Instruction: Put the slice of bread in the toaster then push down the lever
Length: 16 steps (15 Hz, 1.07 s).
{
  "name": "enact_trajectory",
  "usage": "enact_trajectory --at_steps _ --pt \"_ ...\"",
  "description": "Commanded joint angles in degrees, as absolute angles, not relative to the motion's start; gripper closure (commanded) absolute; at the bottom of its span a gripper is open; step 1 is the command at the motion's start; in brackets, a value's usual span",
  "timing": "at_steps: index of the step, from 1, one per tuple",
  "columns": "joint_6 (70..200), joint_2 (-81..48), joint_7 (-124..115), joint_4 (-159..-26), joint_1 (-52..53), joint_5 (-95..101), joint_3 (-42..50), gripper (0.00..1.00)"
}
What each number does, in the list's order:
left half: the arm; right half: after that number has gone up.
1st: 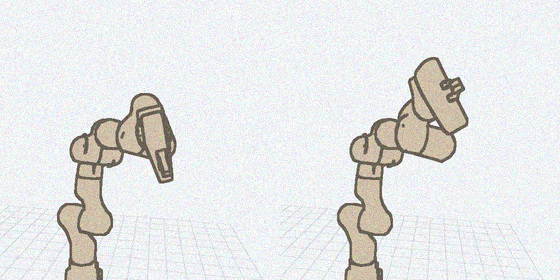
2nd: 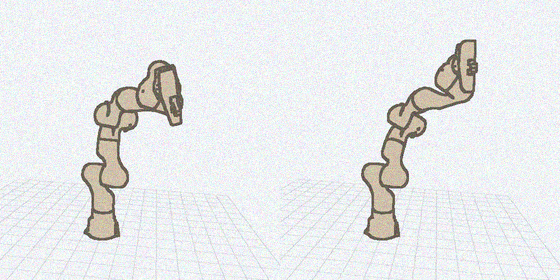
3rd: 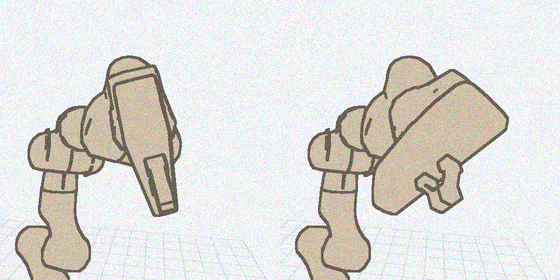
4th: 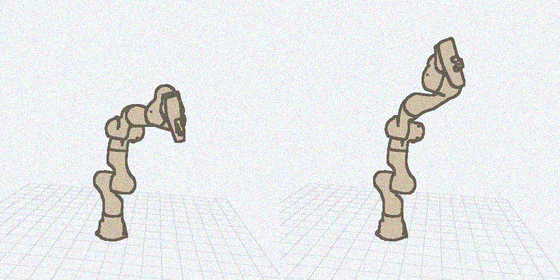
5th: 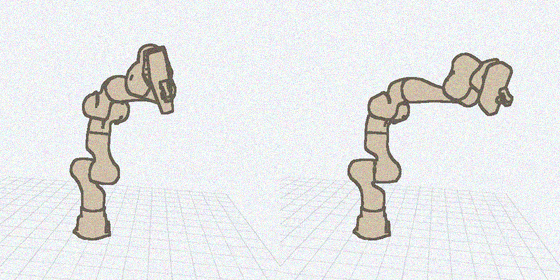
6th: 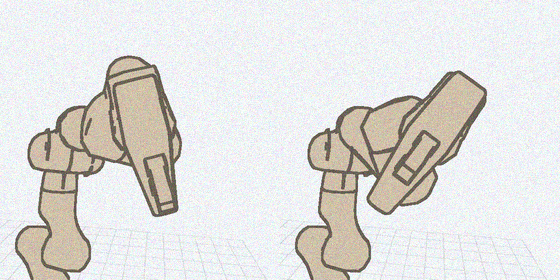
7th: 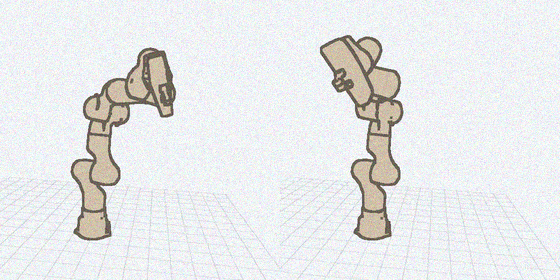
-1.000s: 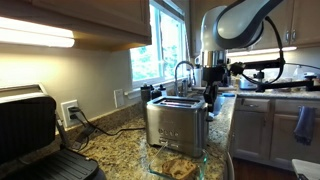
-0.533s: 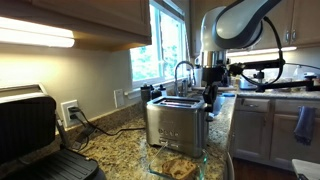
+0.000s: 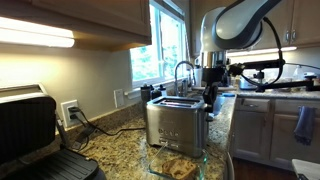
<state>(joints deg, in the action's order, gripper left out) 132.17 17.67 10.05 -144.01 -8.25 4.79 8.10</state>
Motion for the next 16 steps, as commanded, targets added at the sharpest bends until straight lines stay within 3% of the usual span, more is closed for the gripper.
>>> enact_trajectory --at_steps 1,16 --pt "134.65 15.92 10.39 -143.61 -7.41 3.28 8.73 0.97" --pt "136.48 12.88 10.10 -143.01 -7.15 2.21 8.33 0.97"
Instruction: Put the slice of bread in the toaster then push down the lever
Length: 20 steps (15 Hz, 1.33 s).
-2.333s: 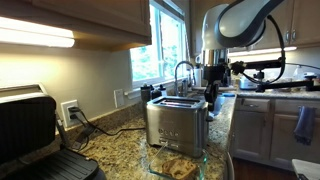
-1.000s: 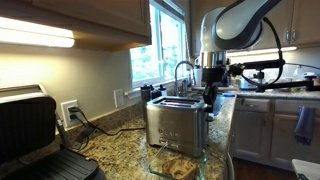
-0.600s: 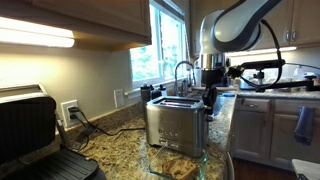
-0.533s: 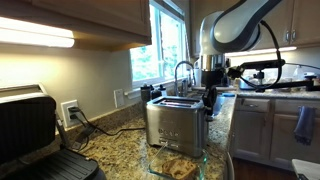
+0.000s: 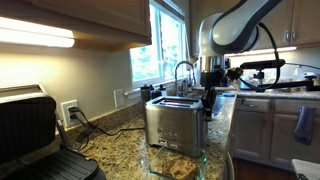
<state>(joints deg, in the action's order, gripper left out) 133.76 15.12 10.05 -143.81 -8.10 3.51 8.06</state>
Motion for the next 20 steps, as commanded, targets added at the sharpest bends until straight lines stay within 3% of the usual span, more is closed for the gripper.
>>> enact_trajectory --at_steps 1,20 --pt "136.57 12.62 10.06 -142.87 -7.11 2.11 8.33 0.97" --pt "137.82 22.66 19.76 -148.96 -7.68 -5.44 13.17 0.97"
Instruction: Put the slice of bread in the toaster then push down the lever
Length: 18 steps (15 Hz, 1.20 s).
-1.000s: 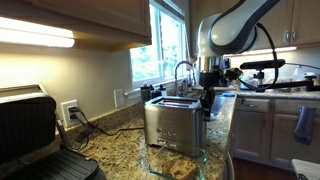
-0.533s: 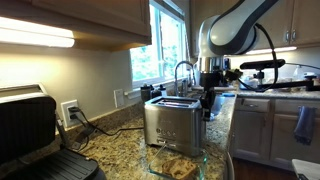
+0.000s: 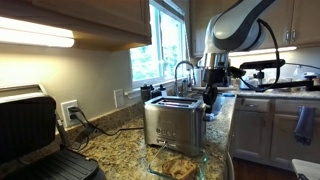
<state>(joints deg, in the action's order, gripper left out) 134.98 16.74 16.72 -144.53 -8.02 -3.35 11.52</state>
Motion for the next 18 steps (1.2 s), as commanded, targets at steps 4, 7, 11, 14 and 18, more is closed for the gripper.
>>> enact_trajectory --at_steps 4,7,11,14,18 --pt "141.28 25.46 21.17 -151.29 -7.09 -6.34 14.22 0.98" --pt "142.88 26.71 21.20 -153.07 -6.90 -6.19 14.33 0.97" --pt "143.74 27.47 20.97 -154.91 -6.95 -5.51 14.22 0.97" --pt "144.22 27.30 20.85 -155.49 -6.83 -5.44 14.12 0.97" --pt "145.11 26.67 20.56 -155.62 -6.46 -5.44 13.96 0.97"
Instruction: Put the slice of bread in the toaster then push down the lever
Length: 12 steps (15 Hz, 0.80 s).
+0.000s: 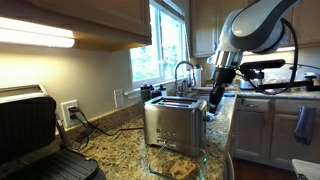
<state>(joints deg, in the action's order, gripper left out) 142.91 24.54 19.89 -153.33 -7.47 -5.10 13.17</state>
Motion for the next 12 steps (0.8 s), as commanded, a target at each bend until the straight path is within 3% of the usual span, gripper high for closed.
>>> enact_trajectory --at_steps 1,12 --pt "145.22 26.47 20.50 -155.57 -6.42 -5.45 13.95 0.97" --pt "146.22 23.27 18.99 -154.34 -6.05 -5.09 12.91 0.97"
